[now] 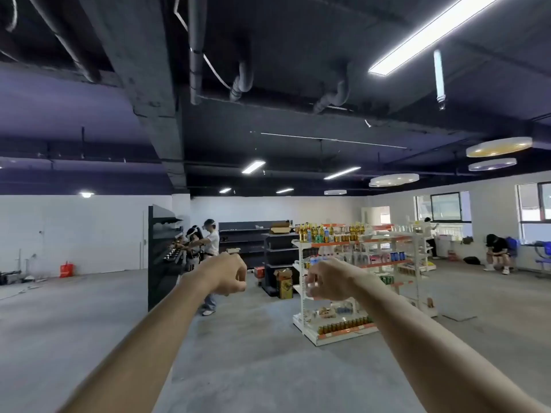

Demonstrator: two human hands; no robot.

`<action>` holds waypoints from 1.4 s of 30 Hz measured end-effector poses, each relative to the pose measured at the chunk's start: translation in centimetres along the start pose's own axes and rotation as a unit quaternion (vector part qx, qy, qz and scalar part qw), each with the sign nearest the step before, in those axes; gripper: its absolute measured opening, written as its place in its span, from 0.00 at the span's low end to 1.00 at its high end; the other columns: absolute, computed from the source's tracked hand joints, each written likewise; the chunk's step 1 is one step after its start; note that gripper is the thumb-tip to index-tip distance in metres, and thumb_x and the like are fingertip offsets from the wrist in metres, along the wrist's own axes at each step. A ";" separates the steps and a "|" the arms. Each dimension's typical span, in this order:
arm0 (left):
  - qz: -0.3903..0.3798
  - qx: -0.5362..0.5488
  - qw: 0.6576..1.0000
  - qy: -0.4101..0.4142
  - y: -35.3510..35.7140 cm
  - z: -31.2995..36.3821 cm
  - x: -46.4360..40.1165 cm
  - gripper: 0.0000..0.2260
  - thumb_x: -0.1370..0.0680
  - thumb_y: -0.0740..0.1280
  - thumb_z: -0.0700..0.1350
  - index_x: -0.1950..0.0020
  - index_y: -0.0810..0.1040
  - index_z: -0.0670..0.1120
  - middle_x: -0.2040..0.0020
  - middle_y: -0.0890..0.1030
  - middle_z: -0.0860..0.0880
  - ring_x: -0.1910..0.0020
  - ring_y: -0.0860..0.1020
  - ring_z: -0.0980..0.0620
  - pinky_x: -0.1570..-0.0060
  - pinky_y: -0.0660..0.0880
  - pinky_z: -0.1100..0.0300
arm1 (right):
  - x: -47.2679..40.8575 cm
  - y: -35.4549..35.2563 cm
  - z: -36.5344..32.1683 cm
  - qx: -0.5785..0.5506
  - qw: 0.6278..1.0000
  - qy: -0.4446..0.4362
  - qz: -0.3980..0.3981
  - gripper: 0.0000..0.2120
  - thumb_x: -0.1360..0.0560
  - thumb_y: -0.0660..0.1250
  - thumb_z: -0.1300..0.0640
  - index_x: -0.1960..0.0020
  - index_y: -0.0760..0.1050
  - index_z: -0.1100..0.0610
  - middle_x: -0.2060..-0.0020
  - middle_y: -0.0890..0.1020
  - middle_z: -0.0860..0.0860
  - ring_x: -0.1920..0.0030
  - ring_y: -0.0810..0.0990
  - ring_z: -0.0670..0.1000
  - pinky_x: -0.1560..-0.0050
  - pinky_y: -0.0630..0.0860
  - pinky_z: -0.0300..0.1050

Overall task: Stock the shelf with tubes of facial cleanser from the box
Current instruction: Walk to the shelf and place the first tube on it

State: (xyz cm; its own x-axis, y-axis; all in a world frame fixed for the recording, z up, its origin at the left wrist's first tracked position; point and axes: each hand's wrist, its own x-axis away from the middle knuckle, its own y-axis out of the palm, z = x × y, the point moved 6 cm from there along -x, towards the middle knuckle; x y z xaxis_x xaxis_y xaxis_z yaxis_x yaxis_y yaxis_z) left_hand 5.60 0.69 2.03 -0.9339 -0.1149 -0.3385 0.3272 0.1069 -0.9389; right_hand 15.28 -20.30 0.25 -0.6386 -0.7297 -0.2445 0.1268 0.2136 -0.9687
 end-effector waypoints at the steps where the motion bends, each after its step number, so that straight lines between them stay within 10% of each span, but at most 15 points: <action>1: -0.004 -0.005 1.000 0.005 0.5 -0.8 -0.8 0.06 0.25 0.68 0.52 0.53 0.82 0.52 0.56 0.83 0.55 0.59 0.81 0.59 0.56 0.78 0.59 | -1.3 0.4 0.0 -0.006 1.000 -0.001 0.000 0.10 0.23 0.68 0.49 0.45 0.77 0.53 0.53 0.81 0.51 0.54 0.81 0.50 0.50 0.81 0.48; 22: -0.016 0.014 0.997 0.068 12.0 -18.1 -22.5 0.07 0.26 0.68 0.53 0.54 0.82 0.52 0.53 0.83 0.53 0.54 0.80 0.52 0.51 0.79 0.54 | -29.8 10.2 0.1 -0.017 0.999 0.038 0.020 0.09 0.22 0.66 0.54 0.42 0.76 0.51 0.48 0.81 0.49 0.51 0.81 0.49 0.49 0.81 0.46; 42: 0.011 0.041 0.998 0.049 24.0 -30.0 -53.5 0.05 0.26 0.67 0.53 0.56 0.81 0.54 0.54 0.82 0.52 0.56 0.80 0.52 0.54 0.80 0.52 | -61.6 20.0 16.6 -0.114 0.989 0.080 0.042 0.14 0.24 0.66 0.57 0.38 0.73 0.52 0.47 0.82 0.49 0.51 0.80 0.47 0.50 0.81 0.44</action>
State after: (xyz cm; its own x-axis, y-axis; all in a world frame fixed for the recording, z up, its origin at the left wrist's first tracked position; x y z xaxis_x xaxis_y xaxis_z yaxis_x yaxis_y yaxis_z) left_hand 59.10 39.07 -0.57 -0.9344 -0.0155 -0.3558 0.3553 0.0275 -0.9343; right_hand 69.76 18.15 -4.74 -0.7475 -0.5950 -0.2954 0.0210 0.4233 -0.9058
